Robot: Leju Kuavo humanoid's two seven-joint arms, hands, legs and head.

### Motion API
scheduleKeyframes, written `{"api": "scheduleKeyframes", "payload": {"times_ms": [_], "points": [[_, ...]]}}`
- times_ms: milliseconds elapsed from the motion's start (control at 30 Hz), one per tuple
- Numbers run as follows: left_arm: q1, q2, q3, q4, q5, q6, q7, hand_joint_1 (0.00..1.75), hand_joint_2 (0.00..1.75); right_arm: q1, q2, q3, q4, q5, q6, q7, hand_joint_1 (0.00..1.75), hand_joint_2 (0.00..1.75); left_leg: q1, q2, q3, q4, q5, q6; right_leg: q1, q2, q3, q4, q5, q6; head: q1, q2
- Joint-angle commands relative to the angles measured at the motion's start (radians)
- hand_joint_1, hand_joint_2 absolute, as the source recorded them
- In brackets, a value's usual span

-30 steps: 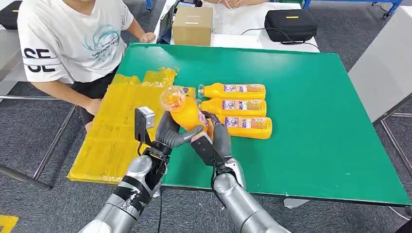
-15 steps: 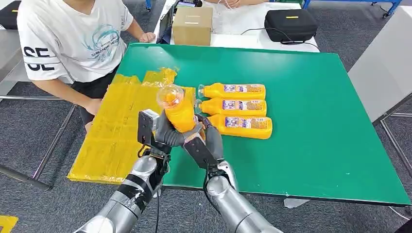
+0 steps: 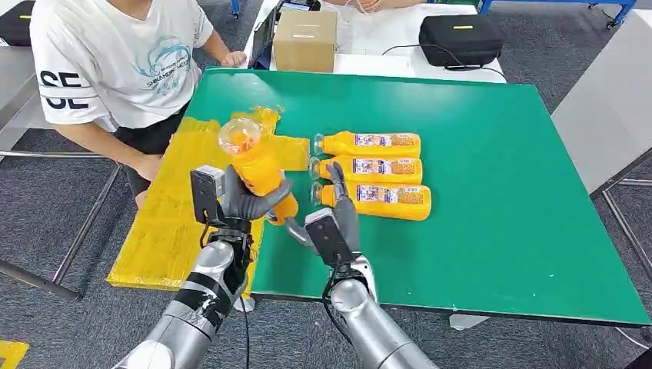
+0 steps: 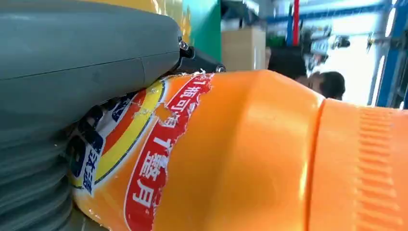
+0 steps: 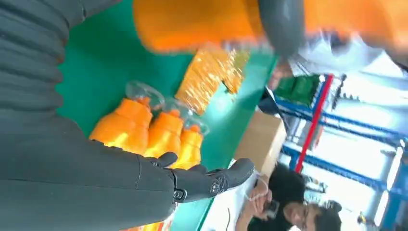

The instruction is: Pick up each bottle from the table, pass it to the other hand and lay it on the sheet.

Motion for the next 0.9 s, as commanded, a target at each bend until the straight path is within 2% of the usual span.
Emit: {"api": "scheduleKeyframes", "payload": {"times_ms": [33, 133, 267, 400, 533, 733, 900], "points": [[-0.031, 0.049, 0.048, -0.002, -0.018, 0.013, -0.006, 1.75, 1.75, 0.036, -0.058, -0.053, -0.172, -0.016, -0.010, 0.010, 0.00, 1.75, 0.001, 0.000, 0.001, 0.000, 0.000, -0.001, 0.001, 0.000, 0.001, 0.000, 0.000, -0.001, 0.000, 0.000], [-0.044, 0.079, 0.028, 0.018, -0.125, 0.111, -0.014, 1.75, 1.75, 0.053, -0.065, -0.070, -0.213, -0.029, -0.013, 0.007, 0.00, 1.75, 0.001, -0.001, 0.001, 0.000, 0.000, -0.001, 0.001, -0.001, 0.001, 0.000, 0.000, -0.002, 0.000, 0.000], [-0.139, 0.156, 0.011, 0.185, -0.388, 0.231, 0.032, 1.75, 1.75, 0.073, -0.087, -0.105, -0.277, -0.039, 0.027, 0.019, 0.00, 1.75, 0.001, -0.001, 0.001, 0.000, 0.000, -0.001, 0.001, -0.001, 0.002, -0.001, 0.000, -0.002, 0.000, 0.000], [-0.178, 0.175, -0.003, 0.256, -0.473, 0.271, 0.042, 1.75, 1.75, 0.074, -0.086, -0.110, -0.274, -0.041, 0.037, 0.019, 0.00, 1.75, 0.002, -0.001, 0.002, 0.000, 0.000, -0.002, 0.002, -0.001, 0.002, 0.000, 0.000, -0.002, 0.000, 0.000], [-0.280, 0.239, -0.048, 0.446, -0.707, 0.325, 0.126, 1.75, 1.75, 0.066, -0.086, -0.106, -0.253, -0.039, 0.072, 0.016, 0.00, 1.75, 0.002, -0.001, 0.002, 0.000, 0.001, -0.001, 0.002, -0.001, 0.002, -0.001, 0.000, -0.002, 0.000, 0.000], [-0.302, 0.275, -0.055, 0.504, -0.780, 0.259, 0.122, 1.75, 1.75, 0.058, -0.087, -0.102, -0.236, -0.040, 0.091, 0.009, 0.00, 1.75, 0.002, 0.001, 0.001, 0.000, 0.000, 0.000, 0.001, 0.001, 0.001, 0.000, 0.000, -0.002, 0.000, 0.000], [-0.332, 0.362, -0.117, 0.579, -0.885, 0.025, 0.096, 1.75, 1.75, 0.046, -0.097, -0.099, -0.212, -0.063, 0.132, -0.018, 0.00, 1.75, 0.002, 0.002, 0.002, 0.000, 0.000, -0.001, 0.002, 0.002, 0.001, 0.000, 0.000, -0.002, 0.000, 0.000]]}}
